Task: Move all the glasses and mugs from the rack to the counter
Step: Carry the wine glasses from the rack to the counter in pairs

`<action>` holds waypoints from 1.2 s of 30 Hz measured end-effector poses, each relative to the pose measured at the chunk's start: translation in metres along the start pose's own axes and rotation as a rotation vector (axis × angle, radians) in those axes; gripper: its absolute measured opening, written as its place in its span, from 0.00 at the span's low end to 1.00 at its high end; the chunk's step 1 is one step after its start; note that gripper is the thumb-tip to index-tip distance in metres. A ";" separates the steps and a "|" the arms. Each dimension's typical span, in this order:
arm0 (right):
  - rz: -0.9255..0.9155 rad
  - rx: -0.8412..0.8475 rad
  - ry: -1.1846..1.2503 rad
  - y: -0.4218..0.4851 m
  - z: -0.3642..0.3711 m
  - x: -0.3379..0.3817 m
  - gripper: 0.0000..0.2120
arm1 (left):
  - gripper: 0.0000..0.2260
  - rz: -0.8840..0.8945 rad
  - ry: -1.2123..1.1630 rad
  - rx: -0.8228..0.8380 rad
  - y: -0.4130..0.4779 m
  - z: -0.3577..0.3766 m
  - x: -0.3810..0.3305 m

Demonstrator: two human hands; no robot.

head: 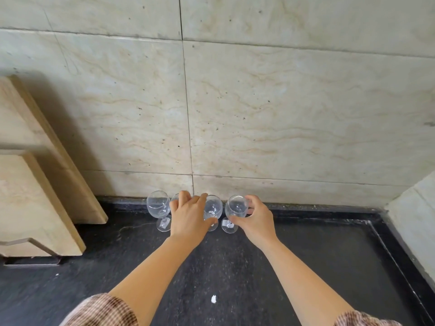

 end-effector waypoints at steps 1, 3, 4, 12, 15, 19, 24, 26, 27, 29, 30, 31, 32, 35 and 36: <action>-0.001 0.001 0.002 0.001 0.001 0.000 0.30 | 0.30 -0.006 0.009 0.000 0.002 0.000 0.000; -0.007 0.000 0.003 0.003 0.002 0.000 0.29 | 0.31 -0.011 0.031 0.003 0.005 -0.001 -0.001; -0.013 0.002 0.000 0.005 0.003 0.001 0.29 | 0.31 -0.013 0.041 0.008 0.006 -0.002 -0.002; -0.028 0.040 -0.077 0.011 0.008 0.008 0.30 | 0.29 -0.014 0.073 0.040 0.014 -0.003 -0.003; -0.020 0.059 -0.133 0.010 0.011 0.008 0.34 | 0.31 -0.015 0.076 0.041 0.014 -0.003 -0.003; 0.001 0.000 -0.151 0.003 0.011 0.009 0.37 | 0.33 -0.017 0.058 0.063 0.010 -0.011 0.000; -0.050 -0.126 -0.194 -0.028 0.005 0.022 0.27 | 0.28 -0.073 -0.058 0.020 -0.023 -0.035 0.009; -0.068 -0.085 -0.197 -0.047 0.010 0.032 0.24 | 0.25 -0.086 -0.119 0.029 -0.044 -0.046 0.013; -0.077 -0.055 -0.204 -0.059 0.014 0.038 0.23 | 0.23 -0.094 -0.149 0.032 -0.057 -0.052 0.017; -0.111 0.001 -0.230 -0.086 0.025 0.049 0.23 | 0.22 -0.126 -0.190 0.039 -0.088 -0.063 0.026; -0.131 0.028 -0.243 -0.101 0.032 0.056 0.23 | 0.22 -0.148 -0.199 0.045 -0.105 -0.069 0.032; -0.148 0.057 -0.257 -0.117 0.039 0.062 0.24 | 0.22 -0.173 -0.207 0.051 -0.123 -0.075 0.039; -0.163 0.087 -0.268 -0.134 0.048 0.070 0.25 | 0.23 -0.201 -0.221 0.053 -0.143 -0.081 0.048; -0.222 0.165 -0.283 -0.187 0.076 0.093 0.25 | 0.22 -0.298 -0.302 0.022 -0.204 -0.104 0.077; -0.246 0.186 -0.285 -0.207 0.086 0.101 0.25 | 0.21 -0.329 -0.327 -0.006 -0.225 -0.112 0.088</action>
Point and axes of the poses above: each hand's wrist, its own y-axis towards the middle knuckle, its own z-axis out of the palm, x = y × z, the point moved 3 cm from there along y, towards the middle knuckle, and after that the axes turned 1 degree about x, right-handed, at the moved point
